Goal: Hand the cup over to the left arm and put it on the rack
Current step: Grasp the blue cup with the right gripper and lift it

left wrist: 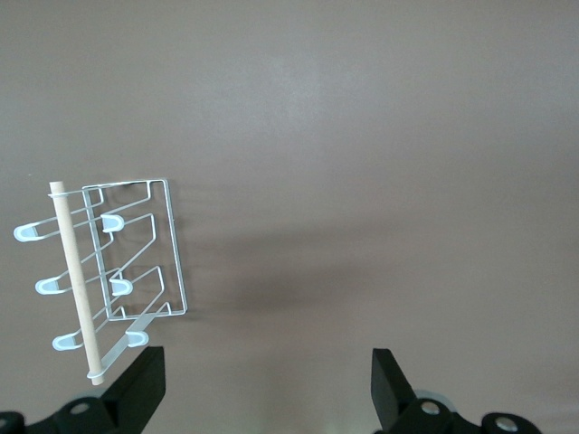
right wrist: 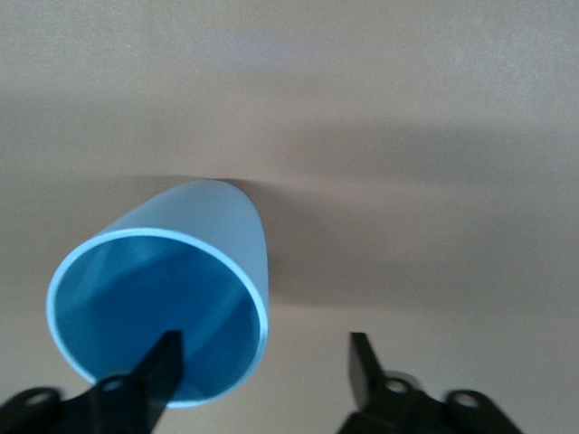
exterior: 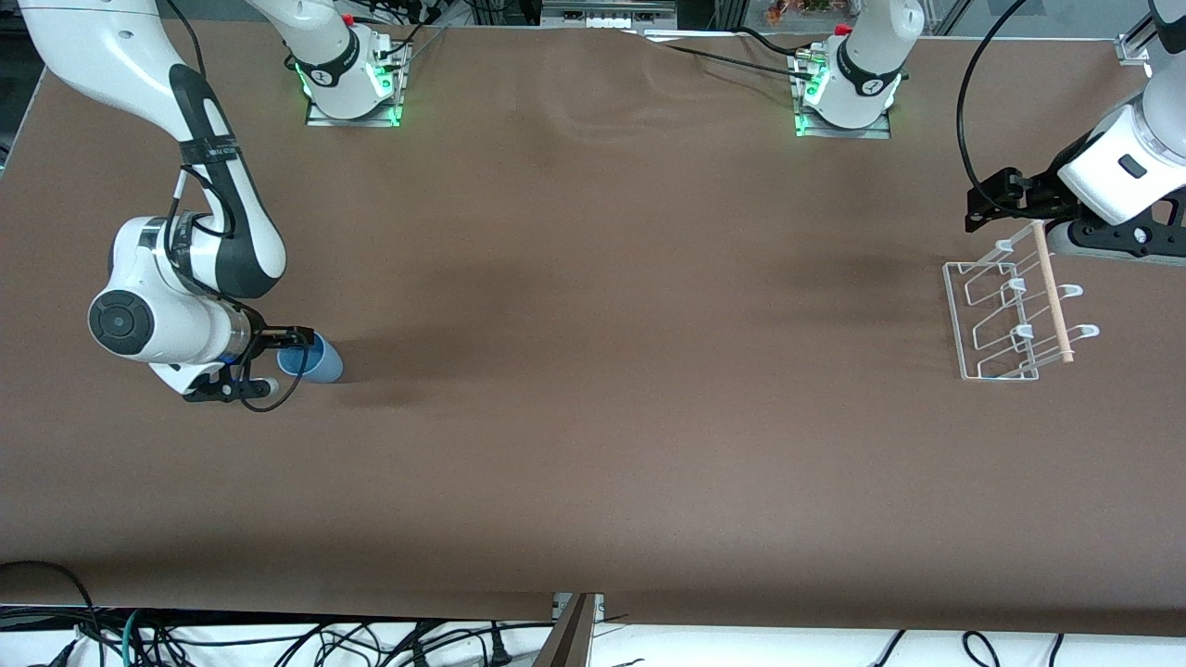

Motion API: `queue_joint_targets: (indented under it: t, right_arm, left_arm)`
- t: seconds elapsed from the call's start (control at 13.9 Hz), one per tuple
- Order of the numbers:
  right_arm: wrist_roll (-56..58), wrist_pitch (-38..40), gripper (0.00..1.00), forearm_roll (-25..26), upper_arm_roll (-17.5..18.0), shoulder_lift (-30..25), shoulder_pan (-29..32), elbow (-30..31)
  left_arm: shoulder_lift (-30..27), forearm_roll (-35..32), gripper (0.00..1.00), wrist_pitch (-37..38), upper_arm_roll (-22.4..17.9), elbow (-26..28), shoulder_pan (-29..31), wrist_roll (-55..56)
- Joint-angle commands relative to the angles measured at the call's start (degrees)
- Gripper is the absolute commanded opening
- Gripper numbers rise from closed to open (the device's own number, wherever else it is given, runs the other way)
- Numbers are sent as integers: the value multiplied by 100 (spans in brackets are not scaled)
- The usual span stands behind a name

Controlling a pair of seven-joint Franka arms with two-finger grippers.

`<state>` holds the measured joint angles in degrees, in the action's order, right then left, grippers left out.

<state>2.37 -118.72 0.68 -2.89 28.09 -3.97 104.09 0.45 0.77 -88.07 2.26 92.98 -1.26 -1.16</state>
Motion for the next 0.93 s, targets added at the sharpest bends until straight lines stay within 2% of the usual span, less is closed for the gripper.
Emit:
queue_joint_targets:
  t: [0.0, 0.22, 0.57, 0.86]
  right_arm:
    - [18, -82, 23, -208, 51, 13, 89, 50]
    - [18, -82, 0, -401, 60, 48, 89, -12]
    - [18, -55, 0, -884, 95, 179, 63, -486]
    - [-8, 155, 0, -1867, 288, 206, -25, -960]
  left_arm:
    - [34, 99, 100, 97, 20, -105, 64, -16]
    - [34, 99, 100, 97, 20, -105, 64, -16]
    - [34, 99, 100, 97, 20, -105, 64, -16]
    - [43, 108, 100, 105, 29, -105, 64, -16]
